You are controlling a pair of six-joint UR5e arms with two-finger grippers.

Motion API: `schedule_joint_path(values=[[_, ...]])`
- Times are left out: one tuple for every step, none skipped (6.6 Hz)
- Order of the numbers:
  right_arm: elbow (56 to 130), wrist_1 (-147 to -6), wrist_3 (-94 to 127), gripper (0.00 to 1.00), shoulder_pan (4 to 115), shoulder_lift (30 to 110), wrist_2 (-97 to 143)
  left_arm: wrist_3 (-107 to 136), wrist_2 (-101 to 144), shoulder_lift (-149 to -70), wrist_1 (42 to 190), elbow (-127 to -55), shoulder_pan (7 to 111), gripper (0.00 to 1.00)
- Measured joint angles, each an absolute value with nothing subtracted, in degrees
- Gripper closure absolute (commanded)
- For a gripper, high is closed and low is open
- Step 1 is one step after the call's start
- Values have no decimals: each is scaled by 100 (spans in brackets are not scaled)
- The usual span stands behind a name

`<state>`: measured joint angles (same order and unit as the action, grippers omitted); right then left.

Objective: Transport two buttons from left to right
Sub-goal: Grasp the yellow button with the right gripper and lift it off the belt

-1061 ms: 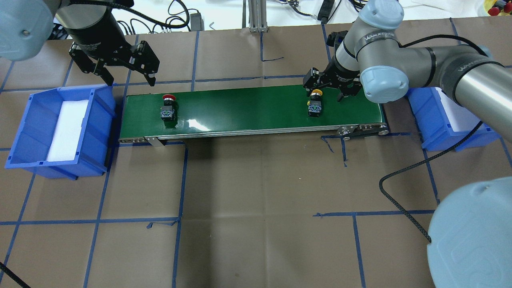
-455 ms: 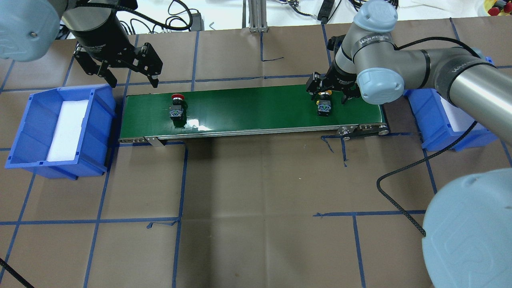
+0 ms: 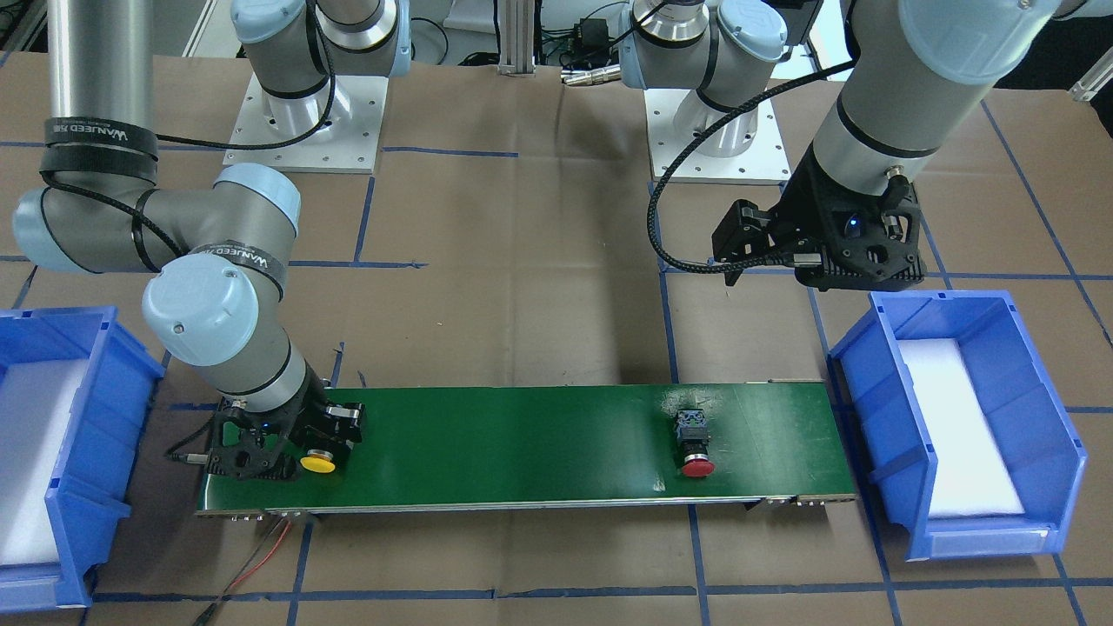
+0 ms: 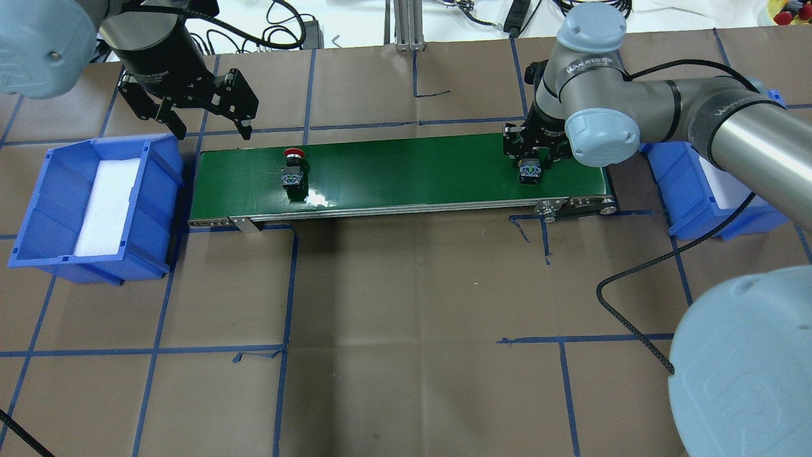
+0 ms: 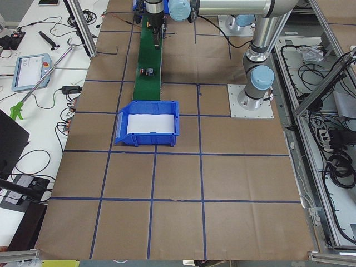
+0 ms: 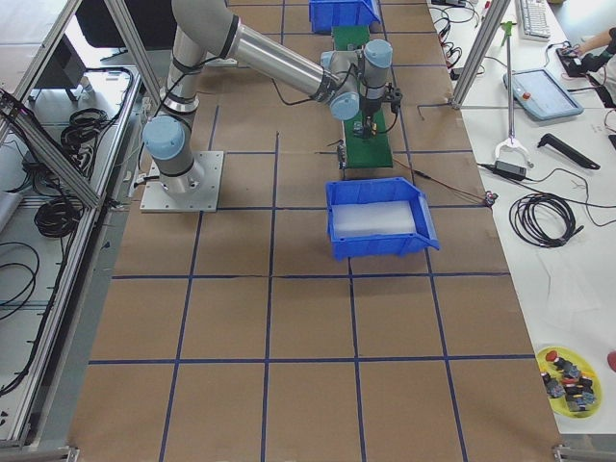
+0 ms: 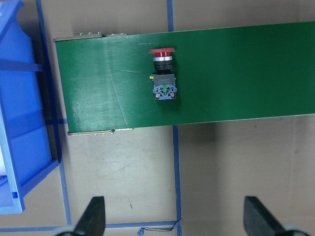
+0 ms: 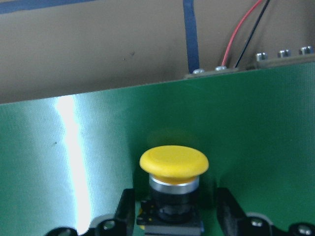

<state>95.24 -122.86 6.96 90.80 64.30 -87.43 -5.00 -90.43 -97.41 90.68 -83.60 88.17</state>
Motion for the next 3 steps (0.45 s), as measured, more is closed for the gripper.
schedule_joint_path(values=[[9524,-12259,697,86,9084,6432,-8745,-499,-9038,-9709,9067,-8392,8824,0],[9516,-12193,672,95,9086,6440,-8745,-495,-9036,-9641,9064,-8471,8828,0],[9493,-12025,610,96,9087,6457,-8748,-498,-9038,-9532,9056,-8591,8831,0]])
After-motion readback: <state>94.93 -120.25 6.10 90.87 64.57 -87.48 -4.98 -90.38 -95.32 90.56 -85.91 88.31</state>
